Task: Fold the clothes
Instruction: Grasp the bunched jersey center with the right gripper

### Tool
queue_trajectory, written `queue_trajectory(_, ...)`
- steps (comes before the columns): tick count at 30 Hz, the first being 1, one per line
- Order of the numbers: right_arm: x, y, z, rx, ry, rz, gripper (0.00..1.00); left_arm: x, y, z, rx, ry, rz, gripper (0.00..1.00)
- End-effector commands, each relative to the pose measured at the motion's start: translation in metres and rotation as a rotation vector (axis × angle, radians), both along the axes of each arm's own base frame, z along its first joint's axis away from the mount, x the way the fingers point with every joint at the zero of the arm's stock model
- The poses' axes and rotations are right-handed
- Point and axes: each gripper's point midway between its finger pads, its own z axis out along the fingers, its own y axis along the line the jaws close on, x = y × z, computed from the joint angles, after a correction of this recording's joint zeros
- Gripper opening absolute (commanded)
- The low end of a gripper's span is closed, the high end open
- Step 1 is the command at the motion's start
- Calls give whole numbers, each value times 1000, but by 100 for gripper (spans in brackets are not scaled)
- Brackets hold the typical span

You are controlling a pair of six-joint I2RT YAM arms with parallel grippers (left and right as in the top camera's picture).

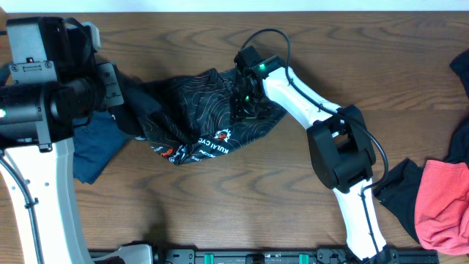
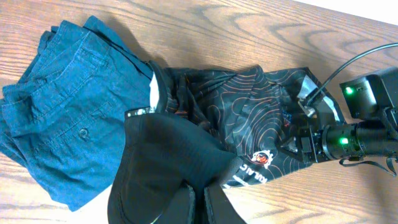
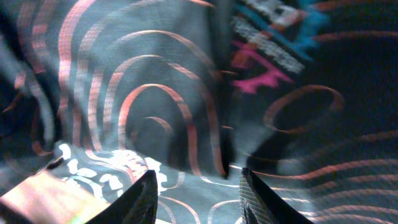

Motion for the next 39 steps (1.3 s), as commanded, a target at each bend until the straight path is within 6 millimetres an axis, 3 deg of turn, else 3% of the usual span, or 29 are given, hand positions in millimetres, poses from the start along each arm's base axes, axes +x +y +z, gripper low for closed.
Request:
queue_trajectory(1,7,-9,-9,-59,-6,-65,39,1,2,-2,11,5,0,6)
queue_trajectory(12,-3,12,-7,-18,-15,-9,38,1,2,-2,11,5,0,6)
queue_trajectory(17,-7,13,-10,-46,-24,3,37,0,2,-2,11,6,0,6)
queue_trajectory(20,-7,13,-10,-48,-25,3,29,0,2,-2,11,6,0,6)
queue_trajectory(21,-7,13,-10,-47,-25,3,20,0,2,-2,11,6,0,6)
queue_trajectory(25,-6,12,-10,-49,-24,-4,1,0,2,-2,11,6,0,6)
queue_trajectory(30,-1,4,-12,-88,-43,-22,1,0,2,-2,11,6,0,6)
queue_trajectory(32,4,-2,-6,-97,-56,-35,1,0,2,-2,11,6,0,6)
queue_trajectory(35,20,-19,19,-105,-105,-63,1,1,2,-2,11,5,0,6)
queue_trajectory(39,54,-61,95,-76,-231,-143,1,1,2,-1,11,4,0,6)
